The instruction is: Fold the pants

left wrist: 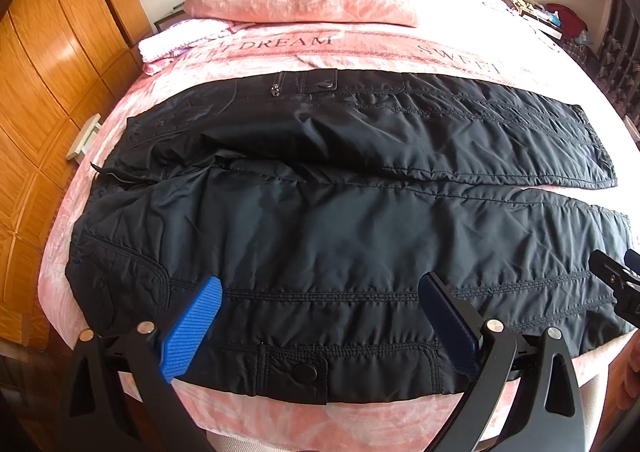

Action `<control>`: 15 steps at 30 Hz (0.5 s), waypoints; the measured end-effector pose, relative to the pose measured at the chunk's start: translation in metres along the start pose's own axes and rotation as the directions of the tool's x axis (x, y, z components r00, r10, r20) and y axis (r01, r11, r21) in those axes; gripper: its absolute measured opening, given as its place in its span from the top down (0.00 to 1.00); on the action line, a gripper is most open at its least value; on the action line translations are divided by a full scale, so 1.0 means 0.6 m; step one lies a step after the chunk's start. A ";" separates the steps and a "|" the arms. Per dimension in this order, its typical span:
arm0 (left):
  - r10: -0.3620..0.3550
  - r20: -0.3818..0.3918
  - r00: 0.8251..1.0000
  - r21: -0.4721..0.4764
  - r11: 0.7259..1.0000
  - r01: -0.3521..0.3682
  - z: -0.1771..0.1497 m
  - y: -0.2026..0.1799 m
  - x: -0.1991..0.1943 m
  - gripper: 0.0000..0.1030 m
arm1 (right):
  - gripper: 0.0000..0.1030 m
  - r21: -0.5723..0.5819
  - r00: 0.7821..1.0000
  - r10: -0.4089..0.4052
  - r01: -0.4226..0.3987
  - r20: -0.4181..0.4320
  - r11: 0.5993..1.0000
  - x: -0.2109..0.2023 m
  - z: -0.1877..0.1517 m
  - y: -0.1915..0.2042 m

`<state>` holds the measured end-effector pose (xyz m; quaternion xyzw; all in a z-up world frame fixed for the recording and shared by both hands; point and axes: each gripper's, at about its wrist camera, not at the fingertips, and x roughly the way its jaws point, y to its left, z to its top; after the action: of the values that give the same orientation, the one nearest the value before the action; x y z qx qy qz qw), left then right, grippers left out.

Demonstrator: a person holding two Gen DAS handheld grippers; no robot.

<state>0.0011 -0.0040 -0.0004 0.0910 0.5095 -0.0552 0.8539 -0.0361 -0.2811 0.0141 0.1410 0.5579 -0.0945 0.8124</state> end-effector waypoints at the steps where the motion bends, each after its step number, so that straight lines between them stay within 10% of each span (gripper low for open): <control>1: 0.002 0.001 1.000 0.001 1.000 -0.002 0.000 0.000 0.001 0.04 | 0.02 0.000 1.000 0.001 -0.001 -0.001 1.000 0.001 0.000 0.000; 15: 0.002 -0.001 1.000 0.005 1.000 -0.002 -0.001 -0.001 0.009 0.04 | 0.02 0.002 1.000 0.004 -0.004 -0.003 1.000 0.004 -0.001 0.000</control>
<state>0.0034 -0.0044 -0.0055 0.0935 0.5098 -0.0554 0.8534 -0.0359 -0.2807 0.0117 0.1432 0.5587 -0.0933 0.8116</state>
